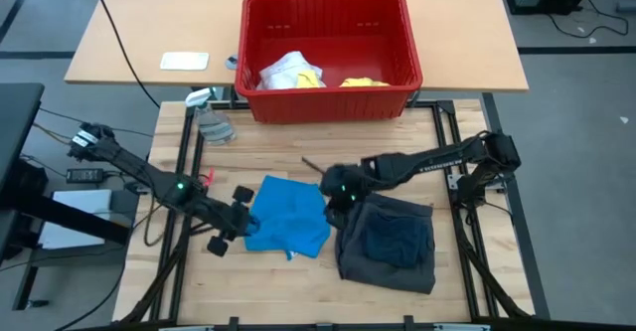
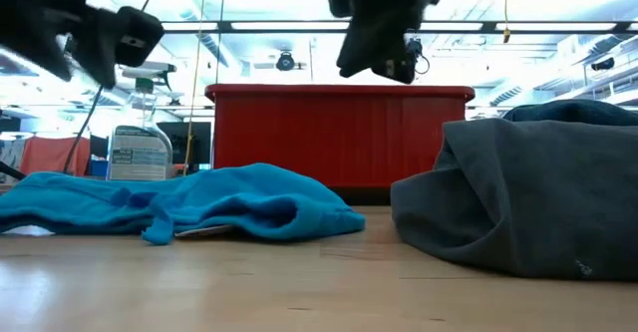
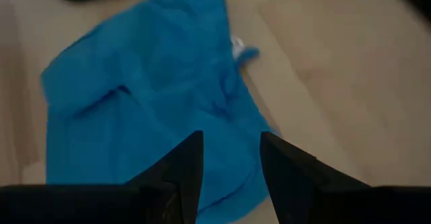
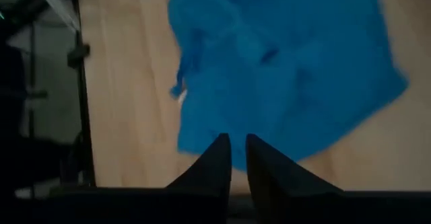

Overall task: Fold laundry
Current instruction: Fold the blue shorts

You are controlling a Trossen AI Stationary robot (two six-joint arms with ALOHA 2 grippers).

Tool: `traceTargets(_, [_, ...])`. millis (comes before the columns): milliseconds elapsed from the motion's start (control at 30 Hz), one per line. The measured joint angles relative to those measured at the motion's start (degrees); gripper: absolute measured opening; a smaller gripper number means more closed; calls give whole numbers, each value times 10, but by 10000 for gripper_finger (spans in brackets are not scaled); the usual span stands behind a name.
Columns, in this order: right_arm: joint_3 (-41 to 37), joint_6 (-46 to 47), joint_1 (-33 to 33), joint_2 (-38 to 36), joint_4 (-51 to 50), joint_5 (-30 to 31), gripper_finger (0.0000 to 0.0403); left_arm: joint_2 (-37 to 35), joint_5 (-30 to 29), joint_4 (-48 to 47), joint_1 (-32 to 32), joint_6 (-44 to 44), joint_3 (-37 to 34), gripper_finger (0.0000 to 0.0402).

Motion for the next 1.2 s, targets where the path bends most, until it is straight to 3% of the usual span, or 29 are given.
traceTargets(233, [0, -5, 64, 0, -35, 51, 47, 73, 0, 1, -8, 170, -2, 151])
traceTargets(433, [0, -9, 102, 1, 26, 69, 90, 133, 15, 1, -8, 277, -2, 151])
traceTargets(767, [0, -43, 125, 99, 106, 97, 193, 149, 62, -12, -7, 276, -6, 188])
traceTargets(1000, [0, -58, 144, 152, 130, 114, 187, 149, 60, 28, -14, 245, -57, 218])
traceTargets(1200, [0, -116, 155, 173, 144, 145, 187, 149, 16, 110, -29, 244, -99, 219])
